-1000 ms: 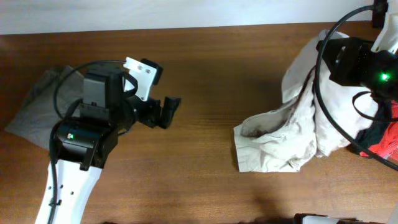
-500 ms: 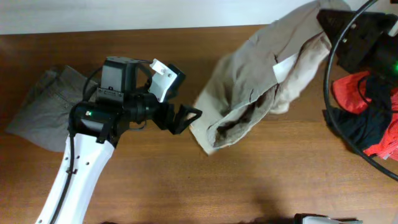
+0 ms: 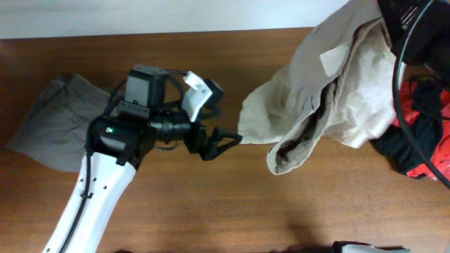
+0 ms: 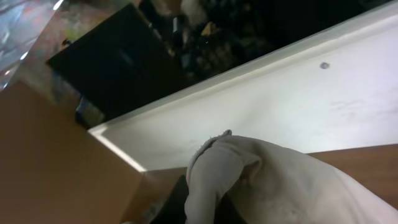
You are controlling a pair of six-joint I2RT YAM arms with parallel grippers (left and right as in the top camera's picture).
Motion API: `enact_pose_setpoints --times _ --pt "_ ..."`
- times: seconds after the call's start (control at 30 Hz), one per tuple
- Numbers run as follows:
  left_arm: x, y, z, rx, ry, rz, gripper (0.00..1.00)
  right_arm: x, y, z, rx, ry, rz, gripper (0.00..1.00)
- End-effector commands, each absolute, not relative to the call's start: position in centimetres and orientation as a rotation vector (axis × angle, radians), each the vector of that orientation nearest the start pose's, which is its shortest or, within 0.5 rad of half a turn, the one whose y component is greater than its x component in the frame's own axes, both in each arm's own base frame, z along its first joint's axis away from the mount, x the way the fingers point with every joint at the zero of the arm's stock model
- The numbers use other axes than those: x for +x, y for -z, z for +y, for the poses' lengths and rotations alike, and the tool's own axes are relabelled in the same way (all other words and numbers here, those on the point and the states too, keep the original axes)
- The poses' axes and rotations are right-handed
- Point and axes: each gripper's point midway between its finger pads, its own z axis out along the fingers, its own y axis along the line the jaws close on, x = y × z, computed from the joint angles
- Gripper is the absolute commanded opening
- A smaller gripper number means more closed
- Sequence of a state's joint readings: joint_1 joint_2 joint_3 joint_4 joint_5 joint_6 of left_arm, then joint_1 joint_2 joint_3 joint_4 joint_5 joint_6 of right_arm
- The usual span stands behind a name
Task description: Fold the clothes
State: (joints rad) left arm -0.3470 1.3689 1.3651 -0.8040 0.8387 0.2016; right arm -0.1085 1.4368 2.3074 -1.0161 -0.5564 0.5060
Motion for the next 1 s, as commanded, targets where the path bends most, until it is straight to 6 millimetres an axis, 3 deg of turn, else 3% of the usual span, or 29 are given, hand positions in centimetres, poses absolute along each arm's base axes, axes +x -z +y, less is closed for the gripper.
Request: enact_pose_setpoints --times 0.0,0.17,0.4,0.73,0.83,0.9,0.97 --pt "26.5 -30.5 -25.5 1.069 1.108 1.974 0.99 31.4 -58.7 4.7 0.204 -0.754 1.682 0.04" --pt "26.1 -29.7 -26.9 1.117 1.016 1.984 1.00 32.1 -58.8 3.2 0.320 -0.723 1.657 0.04" --pt "26.8 -27.2 -28.6 1.153 0.843 2.044 0.99 32.4 -58.9 3.2 0.360 -0.766 1.648 0.04" --pt "27.8 -23.4 -32.3 1.226 0.871 2.059 0.98 32.3 -59.2 3.3 0.391 -0.809 1.638 0.04" --pt "27.8 -23.2 -32.8 1.237 0.875 2.053 0.89 32.3 -59.1 3.3 0.392 -0.809 1.639 0.04" --pt "27.9 -23.2 -32.8 1.236 0.874 2.047 0.74 32.3 -59.1 3.3 0.392 -0.808 1.638 0.04" --pt "28.0 -23.3 -32.9 1.234 0.870 2.043 0.45 32.3 -59.1 3.3 0.392 -0.808 1.638 0.04"
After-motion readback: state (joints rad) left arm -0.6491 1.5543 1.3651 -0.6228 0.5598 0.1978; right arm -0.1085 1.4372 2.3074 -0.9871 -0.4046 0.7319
